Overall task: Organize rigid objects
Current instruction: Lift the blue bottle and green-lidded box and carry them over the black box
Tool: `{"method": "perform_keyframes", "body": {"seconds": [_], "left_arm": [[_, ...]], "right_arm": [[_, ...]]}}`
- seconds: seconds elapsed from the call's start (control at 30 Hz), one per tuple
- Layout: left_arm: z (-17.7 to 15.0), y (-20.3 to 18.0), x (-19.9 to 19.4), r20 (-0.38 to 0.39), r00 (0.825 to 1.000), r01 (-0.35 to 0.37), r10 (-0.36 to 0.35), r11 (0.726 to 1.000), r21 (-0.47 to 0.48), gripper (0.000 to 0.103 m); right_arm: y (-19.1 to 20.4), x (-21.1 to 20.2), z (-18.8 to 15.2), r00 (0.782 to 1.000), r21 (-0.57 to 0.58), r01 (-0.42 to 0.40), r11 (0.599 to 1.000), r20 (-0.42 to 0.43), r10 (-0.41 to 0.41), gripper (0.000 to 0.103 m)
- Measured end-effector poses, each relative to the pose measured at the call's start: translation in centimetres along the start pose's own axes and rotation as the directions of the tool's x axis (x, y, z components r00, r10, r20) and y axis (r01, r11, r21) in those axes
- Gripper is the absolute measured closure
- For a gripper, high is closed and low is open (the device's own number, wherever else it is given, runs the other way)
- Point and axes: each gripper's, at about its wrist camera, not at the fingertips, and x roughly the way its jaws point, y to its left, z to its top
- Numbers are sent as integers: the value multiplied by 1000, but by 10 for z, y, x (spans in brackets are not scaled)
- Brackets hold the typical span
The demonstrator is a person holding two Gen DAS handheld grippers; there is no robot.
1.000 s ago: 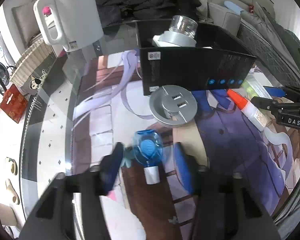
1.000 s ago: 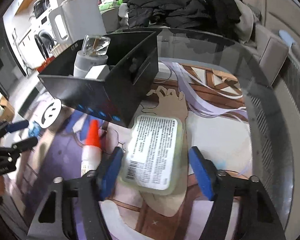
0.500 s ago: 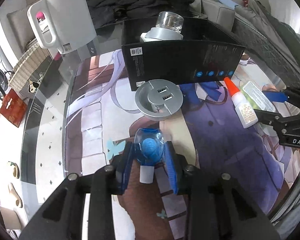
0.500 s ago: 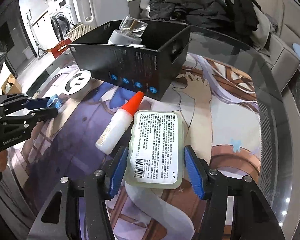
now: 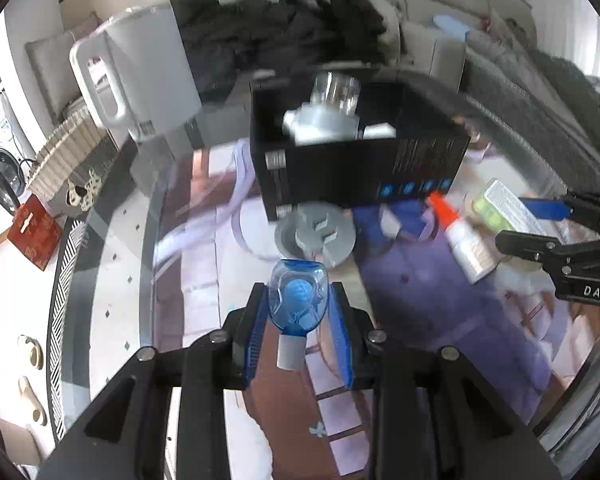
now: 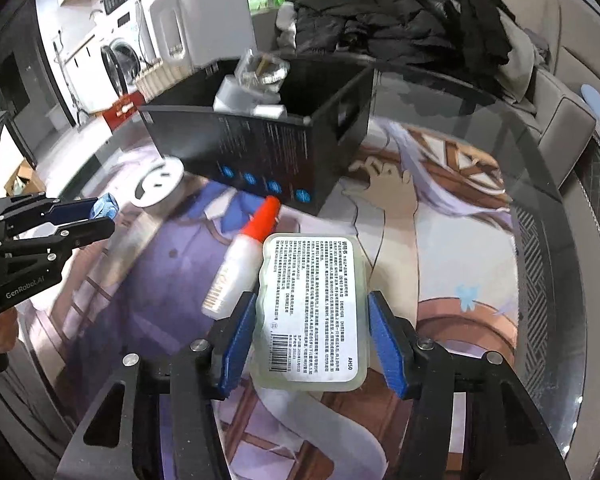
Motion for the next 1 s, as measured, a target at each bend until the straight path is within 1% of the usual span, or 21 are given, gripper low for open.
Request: {"method": "perform_keyframes", "body": {"seconds": [0.1, 0.2, 0.27, 0.3, 0.33, 0.4, 0.43, 0.47, 0.53, 0.57, 0.63, 0.7, 0.73, 0.8, 0.87, 1.0], "left_arm": [[7, -4, -18, 68, 998, 5, -5, 1000, 1, 74], [14, -8, -37, 152, 988, 1, -1, 1000, 2, 74], [18, -10, -53, 226, 974, -9, 9, 1000, 0, 74], [18, -11, -60, 259, 966, -14, 14, 1000, -1, 74], [18, -13, -68, 299, 954, -21, 21, 1000, -1, 74], [17, -13, -85, 377, 925, -42, 43, 999, -13, 74], [14, -13, -95, 423, 904, -49, 53, 999, -20, 74], [12, -13, -101, 453, 889, -52, 58, 998, -25, 74], [9, -14, -113, 497, 865, -62, 71, 998, -33, 74], [7, -14, -117, 513, 855, -62, 73, 997, -39, 74], [3, -13, -126, 537, 840, -53, 71, 997, -49, 74], [1, -14, -129, 547, 834, -47, 66, 998, -48, 74], [2, -13, -130, 552, 831, -49, 67, 998, -47, 74], [3, -13, -131, 554, 830, -49, 68, 998, -48, 74], [6, -11, -130, 554, 830, -46, 70, 997, -58, 74], [12, -10, -126, 545, 835, -36, 69, 997, -72, 74]], "right_arm": [[4, -20, 4, 997, 24, -36, 999, 71, 34, 47], [14, -40, 8, 987, 26, -62, 998, 150, 58, 47], [24, -55, 10, 975, 8, -67, 998, 212, 64, 47], [31, -65, 11, 966, -9, -62, 998, 253, 62, 47], [37, -75, 12, 955, -22, -59, 998, 290, 63, 47], [47, -91, 12, 932, -43, -46, 998, 357, 59, 47], [51, -100, 11, 916, -48, -41, 998, 397, 57, 47], [53, -105, 10, 906, -49, -34, 998, 421, 52, 47], [58, -120, 5, 873, -46, -16, 999, 487, 37, 47], [61, -129, 1, 850, -48, -9, 999, 525, 32, 47], [67, -142, -5, 821, -60, 13, 998, 571, 24, 47], [72, -153, -9, 795, -70, 27, 997, 606, 21, 47], [72, -157, -10, 789, -69, 28, 997, 614, 20, 47], [71, -163, -10, 774, -60, 35, 998, 633, 11, 47], [71, -165, -9, 770, -56, 35, 998, 639, 8, 47], [74, -168, -8, 768, -60, 41, 997, 641, 7, 47]]}}
